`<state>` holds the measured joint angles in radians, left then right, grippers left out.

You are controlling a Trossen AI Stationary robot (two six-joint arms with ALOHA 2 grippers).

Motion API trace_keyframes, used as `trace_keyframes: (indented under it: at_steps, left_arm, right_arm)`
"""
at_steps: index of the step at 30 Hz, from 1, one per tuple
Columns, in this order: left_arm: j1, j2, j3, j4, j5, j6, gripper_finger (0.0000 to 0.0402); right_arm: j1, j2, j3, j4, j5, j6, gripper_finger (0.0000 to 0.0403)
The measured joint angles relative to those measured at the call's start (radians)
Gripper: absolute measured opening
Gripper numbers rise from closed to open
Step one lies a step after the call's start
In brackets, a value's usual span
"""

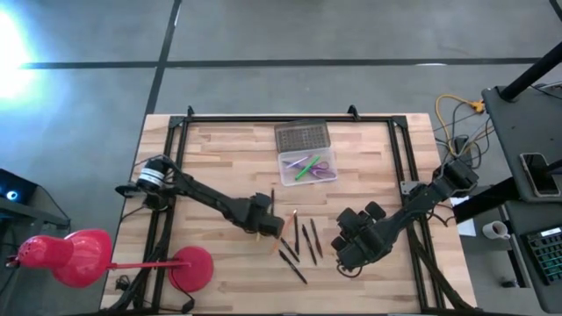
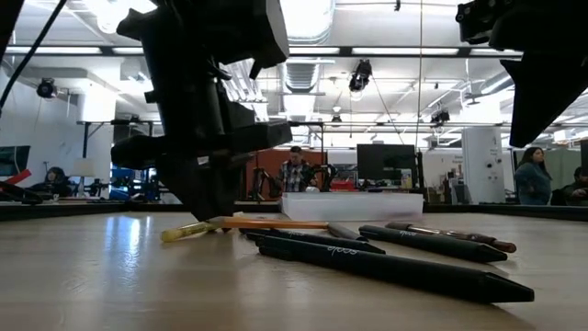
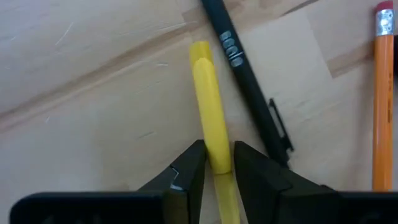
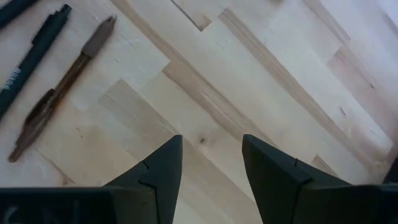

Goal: Pick & place school supplies into a supply box
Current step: Put the yellow ballpen into the gray supply box

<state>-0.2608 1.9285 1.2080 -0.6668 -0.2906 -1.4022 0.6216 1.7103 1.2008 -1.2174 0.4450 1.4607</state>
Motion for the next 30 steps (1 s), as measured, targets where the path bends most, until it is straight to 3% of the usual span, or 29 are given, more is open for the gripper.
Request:
trace_keyframes:
  at_steps: [6, 11, 15, 18, 23, 30]
  left_arm:
    - [0.023, 0.000, -0.015, 0.001, 0.047, 0.112, 0.0023]
    - [0.053, -0.030, -0.008, -0.009, 0.081, 0.236, 0.0022]
    - [0.097, -0.089, 0.013, -0.066, 0.038, 0.365, 0.0022]
    - [0.136, -0.161, 0.061, -0.040, 0.005, 0.535, 0.0022]
    - [0.219, -0.177, 0.185, -0.006, 0.009, 0.971, 0.0022]
    - [0.388, -0.049, 0.434, 0.034, 0.064, 1.375, 0.0022]
  right_arm:
    - [0.000, 0.000, -0.016, 0.000, 0.000, -0.001, 0.0157]
    - [0.000, -0.002, -0.026, -0.002, 0.001, 0.003, 0.0153]
    - [0.001, -0.017, -0.036, -0.004, 0.009, 0.009, 0.0142]
    - [0.002, -0.043, -0.052, -0.010, 0.040, 0.048, 0.0132]
    - [0.004, -0.112, -0.092, -0.009, 0.078, 0.078, 0.0118]
    - [0.004, -0.168, -0.120, 0.005, 0.072, 0.086, 0.0106]
